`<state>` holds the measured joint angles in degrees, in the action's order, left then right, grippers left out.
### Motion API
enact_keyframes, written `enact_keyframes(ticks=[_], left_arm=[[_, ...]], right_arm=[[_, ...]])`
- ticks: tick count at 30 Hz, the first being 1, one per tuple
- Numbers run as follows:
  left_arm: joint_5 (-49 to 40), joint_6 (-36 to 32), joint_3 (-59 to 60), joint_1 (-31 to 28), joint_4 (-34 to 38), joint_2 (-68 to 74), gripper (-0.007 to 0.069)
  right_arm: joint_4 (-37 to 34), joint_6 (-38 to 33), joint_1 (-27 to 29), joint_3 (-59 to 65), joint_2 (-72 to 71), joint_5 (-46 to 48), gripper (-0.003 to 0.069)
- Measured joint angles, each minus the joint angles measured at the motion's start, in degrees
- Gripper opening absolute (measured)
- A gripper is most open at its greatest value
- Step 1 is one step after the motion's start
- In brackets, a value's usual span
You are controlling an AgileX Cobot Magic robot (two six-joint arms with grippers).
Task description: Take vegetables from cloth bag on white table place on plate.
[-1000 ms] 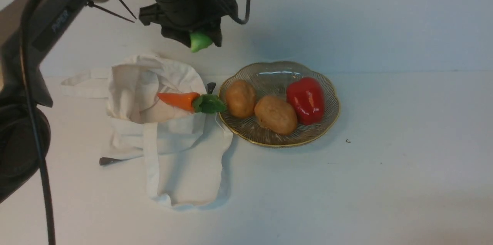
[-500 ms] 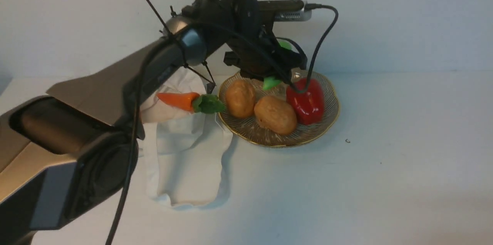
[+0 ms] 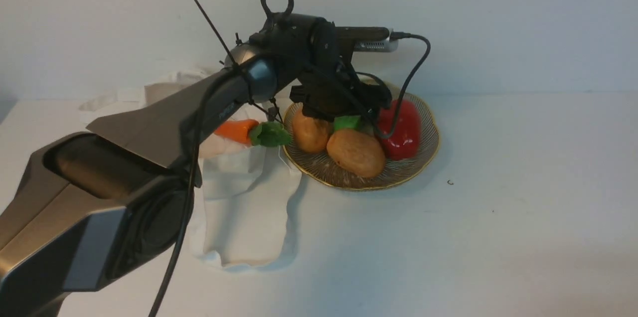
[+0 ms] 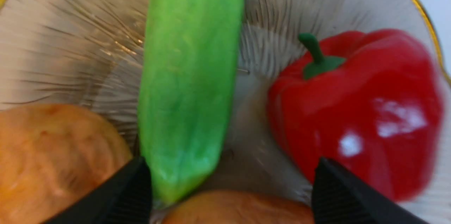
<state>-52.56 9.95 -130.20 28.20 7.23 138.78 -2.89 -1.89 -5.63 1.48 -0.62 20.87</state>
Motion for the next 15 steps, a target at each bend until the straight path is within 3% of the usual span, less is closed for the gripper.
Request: enact_keyframes(ticks=[3, 4, 5, 6, 10, 15], left_arm=[[-2.7, 0.0, -2.4, 0.0, -0.5, -1.7, 0.0463], [-5.1, -0.1, -5.0, 0.0, -1.2, -3.9, 0.0374], [-5.4, -0.1, -5.4, 0.0, -1.2, -4.2, 0.0374], [-7.7, -0.8, -8.1, 0.0, -1.7, -6.9, 0.0279], [-15.1, -5.8, -15.3, 0.0, -3.4, -14.7, 0.0052], [-19.5, -11.5, -16.3, 0.0, -6.6, -23.5, -0.0005]], right_arm=[[0.0, 0.0, 0.0, 0.0, 0.0, 0.0, -0.0015], [0.0, 0.0, 0.0, 0.0, 0.0, 0.0, -0.0015], [0.0, 0.0, 0.0, 0.0, 0.0, 0.0, -0.0015], [0.0, 0.0, 0.0, 0.0, 0.0, 0.0, -0.0015], [0.0, 0.0, 0.0, 0.0, 0.0, 0.0, -0.0015], [0.0, 0.0, 0.0, 0.0, 0.0, 0.0, -0.0015]])
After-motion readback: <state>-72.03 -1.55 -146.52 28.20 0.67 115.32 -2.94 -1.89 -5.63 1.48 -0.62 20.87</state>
